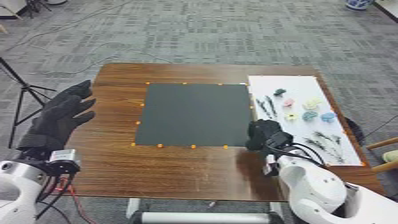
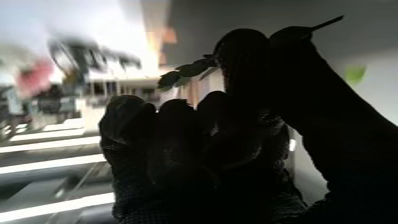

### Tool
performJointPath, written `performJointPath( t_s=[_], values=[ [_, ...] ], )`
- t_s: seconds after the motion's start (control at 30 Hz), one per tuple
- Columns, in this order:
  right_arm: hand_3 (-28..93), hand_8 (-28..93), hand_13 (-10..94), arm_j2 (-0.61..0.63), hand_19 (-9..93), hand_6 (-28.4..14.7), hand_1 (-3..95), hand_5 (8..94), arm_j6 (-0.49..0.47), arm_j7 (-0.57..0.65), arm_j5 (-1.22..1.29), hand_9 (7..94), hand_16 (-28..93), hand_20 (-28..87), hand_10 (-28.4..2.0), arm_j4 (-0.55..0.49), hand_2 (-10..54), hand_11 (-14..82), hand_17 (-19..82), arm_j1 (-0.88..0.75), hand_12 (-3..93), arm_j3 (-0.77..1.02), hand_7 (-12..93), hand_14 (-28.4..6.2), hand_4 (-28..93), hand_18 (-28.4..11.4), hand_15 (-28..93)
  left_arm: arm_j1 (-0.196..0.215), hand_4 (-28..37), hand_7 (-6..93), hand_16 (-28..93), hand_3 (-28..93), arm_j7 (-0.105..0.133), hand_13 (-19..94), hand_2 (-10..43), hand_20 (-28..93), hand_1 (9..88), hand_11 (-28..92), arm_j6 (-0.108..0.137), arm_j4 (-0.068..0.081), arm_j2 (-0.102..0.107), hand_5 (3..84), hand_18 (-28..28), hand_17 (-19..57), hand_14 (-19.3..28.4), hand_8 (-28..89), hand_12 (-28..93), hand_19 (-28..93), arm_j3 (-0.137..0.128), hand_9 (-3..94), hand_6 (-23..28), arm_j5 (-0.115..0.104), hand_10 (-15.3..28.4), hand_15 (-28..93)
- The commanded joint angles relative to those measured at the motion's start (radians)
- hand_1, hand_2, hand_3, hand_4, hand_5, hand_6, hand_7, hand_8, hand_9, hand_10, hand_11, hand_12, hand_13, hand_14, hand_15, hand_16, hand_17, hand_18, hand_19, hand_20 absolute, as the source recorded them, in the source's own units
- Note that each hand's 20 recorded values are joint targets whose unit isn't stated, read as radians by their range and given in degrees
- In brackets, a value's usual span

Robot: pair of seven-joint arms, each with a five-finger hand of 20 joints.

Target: Arrange flowers

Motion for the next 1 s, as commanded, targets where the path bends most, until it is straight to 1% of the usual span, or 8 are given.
performJointPath(
  t_s=[0.03,0.1,0.33,0.47,0.57,0.67,0.73,1.0],
  values=[
    [86,27,74,-0.096,92,-1.3,38.8,81.7,0.131,-0.022,0.011,81.9,51,54,-10.7,0.021,-9.5,67.1,38,0.197,58.3,-0.07,51,-11.8,-14,-24.4,85,0.0,-28.3,20.6,-5,66,-0.003,4,-6.2,12,25.7,18,0.005,-0.002,-0.004,18.3,18.2,-12.3,11.2,-10,20,38,-0.008,12.8,1.2,-0.005,8.1,40],
    [86,28,74,-0.153,92,-1.3,38.9,81.6,0.117,-0.037,0.011,81.8,51,54,-10.6,0.063,-9.5,67.1,38,0.262,58.3,-0.125,51,-11.8,-14,-24.3,85,-0.015,-28.3,20.7,-5,66,-0.002,4,-6.2,12,25.7,18,0.005,0.004,0.009,18.4,18.2,-12.3,11.2,-10,20,38,-0.006,12.7,1.2,-0.016,8.1,40],
    [86,27,74,-0.332,91,-1.4,39.2,81.2,0.099,-0.132,0.037,81.2,52,54,-10.5,0.211,-9.5,67.2,38,0.462,58.1,-0.31,51,-11.5,-15,-24.0,84,-0.104,-28.3,20.8,-5,66,-0.021,4,-6.2,12,25.6,17,-0.02,0.035,0.08,18.4,18.3,-12.4,11.2,-10,20,38,0.021,12.7,1.2,-0.02,8.0,40],
    [86,27,73,-0.394,91,-1.4,39.2,81.1,0.066,-0.215,0.062,81.0,52,54,-10.5,0.261,-9.5,67.2,38,0.55,58.0,-0.398,51,-11.4,-15,-23.8,84,-0.141,-28.3,20.7,-5,66,-0.025,4,-6.1,12,25.6,17,-0.03,0.048,0.12,18.4,18.2,-12.3,11.2,-10,20,38,0.03,12.8,1.3,-0.025,8.1,40],
    [86,27,73,-0.433,91,-1.4,39.2,80.9,0.052,-0.204,0.087,80.9,52,54,-10.4,0.28,-9.5,67.2,38,0.616,57.8,-0.473,51,-11.6,-15,-23.7,84,-0.178,-28.3,20.7,-5,66,-0.026,4,-6.1,12,25.4,17,-0.033,0.06,0.141,18.5,18.2,-12.3,11.3,-10,20,38,0.046,12.8,1.3,-0.027,8.1,40],
    [86,27,73,-0.467,91,-1.2,39.3,80.7,0.07,-0.192,0.098,80.9,52,54,-10.4,0.292,-9.5,67.2,38,0.686,57.7,-0.569,51,-11.5,-15,-23.8,84,-0.172,-28.3,20.6,-5,66,-0.016,4,-6.1,12,25.4,17,-0.028,0.046,0.149,18.6,18.3,-12.3,11.3,-10,20,38,0.04,12.9,1.3,-0.025,8.1,40],
    [86,27,73,-0.502,91,-1.2,39.3,80.7,0.059,-0.198,0.103,80.9,52,54,-10.4,0.319,-9.5,67.2,37,0.711,57.7,-0.595,51,-11.4,-15,-23.7,84,-0.189,-28.3,20.6,-5,66,-0.009,4,-6.2,12,25.3,17,-0.029,0.051,0.155,18.6,18.3,-12.3,11.3,-10,20,38,0.05,12.9,1.3,-0.025,8.1,40],
    [86,26,73,-0.596,90,-1.0,39.1,80.3,0.065,-0.11,0.123,80.8,51,54,-10.2,0.419,-9.5,67.2,37,0.769,57.4,-0.671,52,-11.4,-16,-23.7,84,-0.321,-28.3,20.3,-5,66,-0.007,4,-6.1,12,25.0,17,-0.053,0.087,0.18,18.8,18.3,-12.2,11.3,-10,20,38,0.158,13.1,1.3,-0.017,8.2,40]
  ],
)
